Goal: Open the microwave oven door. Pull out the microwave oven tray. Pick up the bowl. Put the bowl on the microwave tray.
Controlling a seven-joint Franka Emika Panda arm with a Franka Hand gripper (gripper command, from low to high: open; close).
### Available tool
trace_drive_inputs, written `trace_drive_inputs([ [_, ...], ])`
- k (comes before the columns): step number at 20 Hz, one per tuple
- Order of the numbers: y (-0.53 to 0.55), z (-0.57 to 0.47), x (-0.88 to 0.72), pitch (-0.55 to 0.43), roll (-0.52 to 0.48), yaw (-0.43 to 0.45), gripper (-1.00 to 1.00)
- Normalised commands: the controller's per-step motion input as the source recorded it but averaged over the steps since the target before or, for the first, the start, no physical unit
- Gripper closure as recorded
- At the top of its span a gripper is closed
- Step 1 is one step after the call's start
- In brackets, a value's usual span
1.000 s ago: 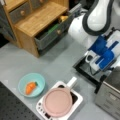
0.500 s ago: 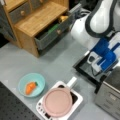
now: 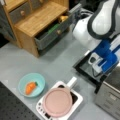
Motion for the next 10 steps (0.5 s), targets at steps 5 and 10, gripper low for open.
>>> trace_drive_inputs([
  [5,0.06,-0.11,-0.08,-0.099,0.084,-0.143,1.00],
  [10,0.08,-0.11,-0.07,-0.101,0.081,-0.151,1.00],
])
